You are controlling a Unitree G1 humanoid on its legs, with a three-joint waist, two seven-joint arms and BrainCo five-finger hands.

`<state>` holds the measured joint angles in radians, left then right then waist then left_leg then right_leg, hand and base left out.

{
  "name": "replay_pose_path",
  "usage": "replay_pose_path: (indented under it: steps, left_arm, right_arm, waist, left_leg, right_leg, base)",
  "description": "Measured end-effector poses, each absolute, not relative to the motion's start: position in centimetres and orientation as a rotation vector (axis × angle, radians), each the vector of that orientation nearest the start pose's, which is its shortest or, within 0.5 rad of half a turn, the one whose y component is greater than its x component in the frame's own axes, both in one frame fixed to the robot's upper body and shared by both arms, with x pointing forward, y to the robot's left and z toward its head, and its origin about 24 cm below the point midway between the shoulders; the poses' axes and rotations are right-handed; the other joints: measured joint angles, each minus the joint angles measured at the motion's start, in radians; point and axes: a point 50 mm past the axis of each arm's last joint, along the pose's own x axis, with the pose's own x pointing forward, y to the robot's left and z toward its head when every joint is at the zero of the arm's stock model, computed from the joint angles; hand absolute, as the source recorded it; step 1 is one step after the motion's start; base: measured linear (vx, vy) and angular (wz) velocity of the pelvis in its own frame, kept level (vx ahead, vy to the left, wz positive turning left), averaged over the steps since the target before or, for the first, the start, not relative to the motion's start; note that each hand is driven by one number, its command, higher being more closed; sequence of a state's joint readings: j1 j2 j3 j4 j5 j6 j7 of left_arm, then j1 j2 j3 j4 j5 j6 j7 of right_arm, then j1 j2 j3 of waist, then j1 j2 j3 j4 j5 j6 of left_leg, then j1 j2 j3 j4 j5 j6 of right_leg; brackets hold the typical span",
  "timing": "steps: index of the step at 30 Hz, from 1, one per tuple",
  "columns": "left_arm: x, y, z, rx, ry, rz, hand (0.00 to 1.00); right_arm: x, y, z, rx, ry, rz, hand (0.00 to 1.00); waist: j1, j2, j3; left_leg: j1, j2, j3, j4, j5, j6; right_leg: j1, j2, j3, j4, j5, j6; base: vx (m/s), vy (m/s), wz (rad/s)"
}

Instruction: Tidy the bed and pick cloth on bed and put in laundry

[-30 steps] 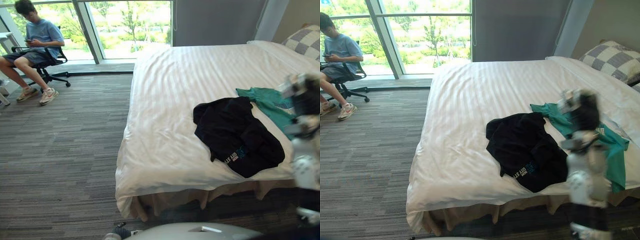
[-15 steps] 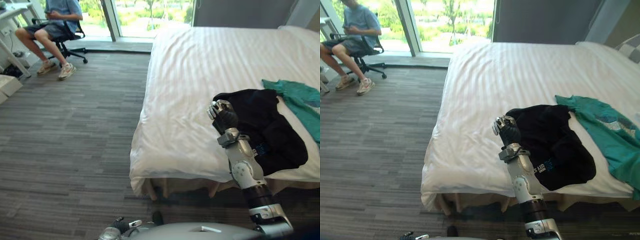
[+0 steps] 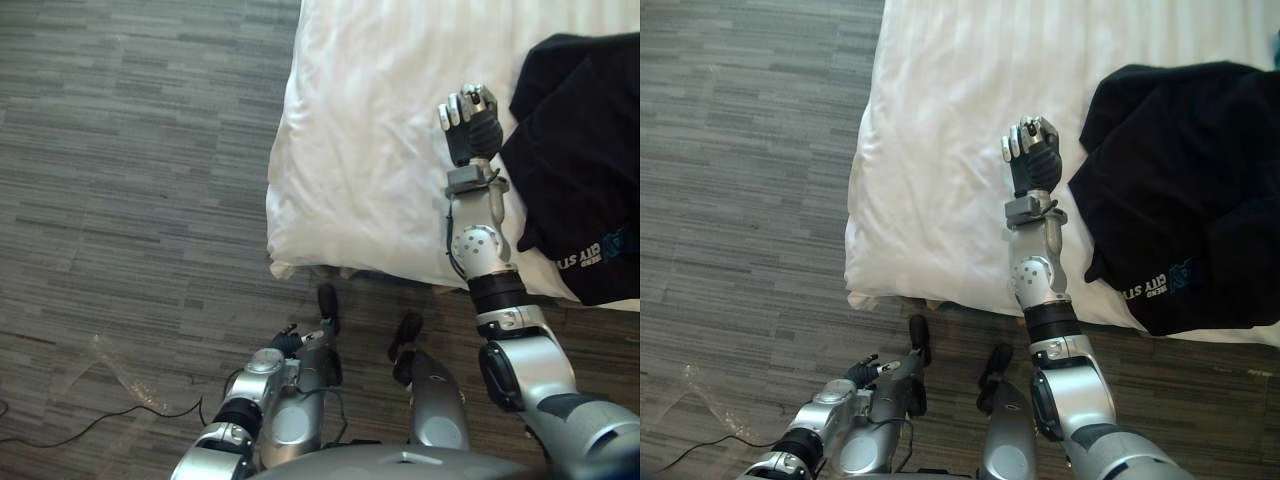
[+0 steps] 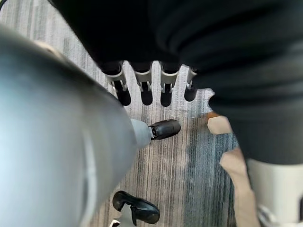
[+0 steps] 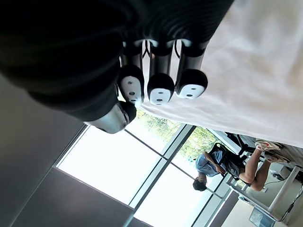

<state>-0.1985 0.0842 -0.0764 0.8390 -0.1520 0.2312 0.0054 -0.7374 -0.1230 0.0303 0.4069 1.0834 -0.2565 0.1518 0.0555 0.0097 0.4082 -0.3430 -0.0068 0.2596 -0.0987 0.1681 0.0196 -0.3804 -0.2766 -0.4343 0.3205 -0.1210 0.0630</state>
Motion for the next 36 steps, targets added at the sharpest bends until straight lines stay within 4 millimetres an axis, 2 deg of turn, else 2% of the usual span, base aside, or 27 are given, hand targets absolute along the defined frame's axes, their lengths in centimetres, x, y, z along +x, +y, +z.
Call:
replay_pose_path:
  steps: [3, 5, 6, 8, 9, 11, 14, 15, 18, 19, 21, 23, 27, 29, 32, 35, 36]
  left_arm:
    - [23.2, 15.1, -10.1, -0.029, 0.859, -0.030, 0.00]
    - [24.2, 14.0, -9.5, -0.058, 0.834, -0.051, 0.00]
    - [24.4, 13.8, -9.3, -0.064, 0.827, -0.054, 0.00]
    - [25.8, 12.6, -8.3, -0.113, 0.788, -0.076, 0.00]
    - [26.0, 12.4, -8.1, -0.124, 0.782, -0.079, 0.00]
    - [26.9, 11.8, -7.4, -0.156, 0.758, -0.091, 0.00]
    - [27.1, 11.6, -7.3, -0.187, 0.766, -0.088, 0.00]
    - [26.8, 11.5, -7.7, -0.209, 0.786, -0.082, 0.00]
    - [26.4, 11.1, -8.0, -0.214, 0.818, -0.088, 0.00]
    - [26.3, 10.9, -8.0, -0.209, 0.821, -0.090, 0.00]
    - [26.1, 10.4, -8.2, -0.207, 0.832, -0.088, 0.00]
    - [25.9, 10.2, -8.4, -0.198, 0.844, -0.091, 0.00]
    - [25.1, 10.0, -9.1, -0.163, 0.878, -0.089, 0.00]
    - [24.2, 10.4, -9.8, -0.129, 0.895, -0.078, 0.00]
    - [23.3, 10.6, -10.4, -0.092, 0.919, -0.089, 0.00]
    - [22.2, 10.7, -11.2, -0.031, 0.939, -0.111, 0.00]
    - [21.9, 11.1, -11.5, -0.002, 0.937, -0.109, 0.00]
  right_arm:
    - [36.1, -10.8, 18.4, 0.903, -0.459, 0.428, 1.00]
    - [35.5, -8.2, 16.8, 0.908, -0.387, 0.509, 1.00]
    - [35.5, -7.7, 16.5, 0.908, -0.367, 0.526, 1.00]
    - [34.8, -4.2, 15.0, 0.902, -0.259, 0.630, 1.00]
    - [34.6, -3.6, 14.8, 0.904, -0.242, 0.647, 1.00]
    - [33.6, -1.0, 13.8, 0.910, -0.156, 0.716, 1.00]
    - [32.6, 0.6, 12.3, 0.920, -0.079, 0.758, 1.00]
    - [31.4, 1.9, 11.0, 0.928, -0.016, 0.799, 1.00]
    - [29.2, 3.7, 8.6, 0.935, 0.098, 0.859, 1.00]
    - [28.8, 4.0, 8.3, 0.929, 0.118, 0.870, 1.00]
    - [26.4, 5.8, 6.4, 0.888, 0.230, 0.949, 1.00]
    - [24.8, 7.1, 5.7, 0.880, 0.291, 0.996, 1.00]
    - [23.1, 8.2, 5.0, 0.827, 0.356, 1.072, 1.00]
    - [22.1, 8.7, 4.4, 0.774, 0.376, 1.133, 1.00]
    - [21.3, 8.8, 3.9, 0.706, 0.372, 1.197, 1.00]
    - [20.5, 8.4, 3.6, 0.687, 0.349, 1.254, 1.00]
    - [19.8, 8.2, 3.4, 0.657, 0.339, 1.298, 1.00]
  waist:
    - [-0.009, 0.003, 0.003]
    - [-0.012, 0.003, 0.003]
    - [-0.012, 0.003, 0.003]
    - [-0.014, 0.003, 0.003]
    - [-0.014, 0.003, 0.003]
    - [-0.021, 0.003, 0.003]
    - [-0.030, 0.003, 0.003]
    - [-0.039, 0.003, 0.003]
    - [-0.041, 0.003, 0.003]
    - [-0.042, 0.003, 0.003]
    - [-0.045, 0.003, 0.003]
    - [-0.048, 0.003, 0.003]
    - [-0.049, 0.003, 0.003]
    - [-0.052, 0.003, 0.003]
    - [-0.051, 0.003, 0.002]
    - [-0.038, 0.002, 0.001]
    - [-0.036, 0.001, 0.000]
  left_leg:
    - [-0.021, 0.001, -0.002, 0.000, 0.007, -0.016]
    - [-0.017, 0.002, -0.001, 0.000, 0.009, -0.021]
    - [-0.016, 0.001, -0.001, 0.000, 0.008, -0.021]
    - [-0.015, -0.001, -0.001, 0.000, 0.008, -0.024]
    - [-0.015, -0.002, 0.000, 0.001, 0.008, -0.026]
    - [-0.015, -0.012, 0.004, 0.001, 0.010, -0.044]
    - [-0.014, -0.013, 0.005, 0.000, 0.010, -0.044]
    - [-0.013, -0.013, 0.005, 0.000, 0.009, -0.046]
    - [-0.013, -0.013, 0.008, 0.000, 0.006, -0.049]
    - [-0.013, -0.013, 0.008, 0.000, 0.006, -0.049]
    - [-0.010, -0.012, 0.008, 0.000, 0.007, -0.049]
    - [-0.003, -0.012, 0.008, 0.000, 0.007, -0.049]
    - [0.020, -0.010, 0.003, 0.000, 0.007, -0.049]
    - [0.035, 0.000, -0.003, 0.000, 0.007, -0.049]
    - [0.057, 0.014, -0.021, 0.000, 0.006, -0.049]
    - [0.089, 0.021, -0.027, 0.001, 0.003, -0.053]
    - [0.115, 0.024, -0.027, 0.001, -0.003, -0.053]
  right_leg:
    - [-0.034, -0.008, -0.002, 0.036, -0.021, -0.006]
    - [-0.035, -0.014, -0.008, 0.056, -0.037, -0.010]
    - [-0.035, -0.016, -0.009, 0.061, -0.041, -0.011]
    - [-0.044, -0.028, -0.015, 0.093, -0.059, -0.018]
    - [-0.048, -0.031, -0.015, 0.101, -0.063, -0.018]
    - [-0.062, -0.052, -0.015, 0.136, -0.086, -0.019]
    - [-0.066, -0.058, -0.015, 0.154, -0.100, -0.019]
    - [-0.071, -0.062, -0.015, 0.167, -0.109, -0.021]
    - [-0.077, -0.066, -0.015, 0.181, -0.119, -0.026]
    - [-0.078, -0.066, -0.015, 0.183, -0.120, -0.026]
    - [-0.076, -0.066, -0.015, 0.183, -0.120, -0.027]
    - [-0.067, -0.066, -0.016, 0.179, -0.120, -0.026]
    - [-0.031, -0.057, -0.023, 0.152, -0.116, -0.022]
    - [0.009, -0.037, -0.037, 0.108, -0.095, -0.019]
    - [0.063, -0.008, -0.055, 0.053, -0.067, -0.017]
    - [0.130, 0.016, -0.071, -0.015, -0.035, -0.013]
    - [0.166, 0.028, -0.072, -0.045, -0.021, -0.010]
  base:
    - [0.06, -0.050, 0.09]
    - [0.06, -0.044, 0.10]
    - [0.06, -0.050, 0.12]
    - [0.04, -0.042, 0.09]
    - [0.02, -0.029, 0.09]
    - [0.01, -0.036, 0.08]
    - [0.00, -0.030, 0.03]
    - [0.00, -0.044, 0.03]
    - [0.00, -0.043, -0.01]
    - [0.01, -0.053, 0.00]
    - [0.02, -0.044, 0.00]
    - [0.00, 0.000, 0.00]
    - [0.00, 0.000, 0.00]
    - [0.00, 0.000, 0.00]
    - [0.02, -0.013, 0.03]
    - [0.00, 0.000, 0.00]
    - [-0.01, 0.014, -0.06]
